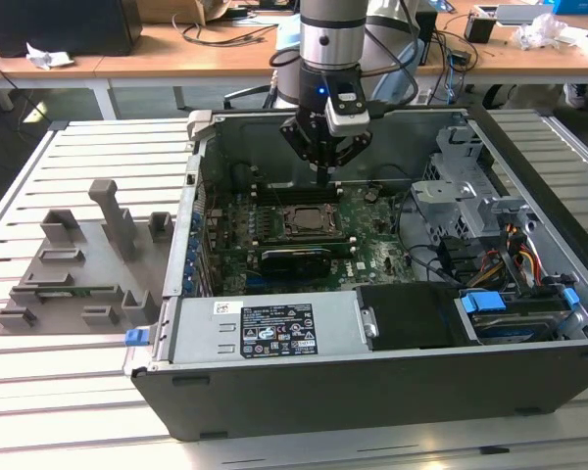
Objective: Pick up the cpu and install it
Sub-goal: 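Install the first cpu locking lever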
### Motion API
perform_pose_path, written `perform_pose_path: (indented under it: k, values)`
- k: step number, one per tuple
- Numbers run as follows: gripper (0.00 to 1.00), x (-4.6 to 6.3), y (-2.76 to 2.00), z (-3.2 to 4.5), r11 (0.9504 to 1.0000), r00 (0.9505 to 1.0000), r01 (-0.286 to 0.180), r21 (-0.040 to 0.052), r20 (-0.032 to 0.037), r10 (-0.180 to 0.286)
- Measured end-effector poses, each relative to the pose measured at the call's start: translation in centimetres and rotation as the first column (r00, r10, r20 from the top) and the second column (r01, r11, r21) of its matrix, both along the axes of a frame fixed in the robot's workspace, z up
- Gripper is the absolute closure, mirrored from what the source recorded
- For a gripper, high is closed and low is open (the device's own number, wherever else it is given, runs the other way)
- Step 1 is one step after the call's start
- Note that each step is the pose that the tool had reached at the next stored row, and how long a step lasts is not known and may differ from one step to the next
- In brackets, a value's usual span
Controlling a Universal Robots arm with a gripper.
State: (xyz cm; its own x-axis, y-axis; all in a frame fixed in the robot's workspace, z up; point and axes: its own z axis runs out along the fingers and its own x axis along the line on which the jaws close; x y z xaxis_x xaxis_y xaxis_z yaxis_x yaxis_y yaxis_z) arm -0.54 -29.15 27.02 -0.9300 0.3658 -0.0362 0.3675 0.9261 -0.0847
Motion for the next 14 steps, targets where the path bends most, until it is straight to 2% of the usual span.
perform_pose_path:
  k: [3,8,12,14]
  values:
    - [0.89,0.0,0.0,0.0,0.9991,0.9991,-0.043,0.0001,0.0,0.043]
    - [0.89,0.0,0.0,0.0,0.9962,0.9962,-0.087,0.0,0.0001,0.087]
    - [0.89,0.0,0.0,0.0,0.9919,0.9919,-0.127,0.0001,0.0001,0.127]
    - [0.89,0.0,0.0,0.0,0.9869,0.9869,-0.162,0.0001,0.0001,0.162]
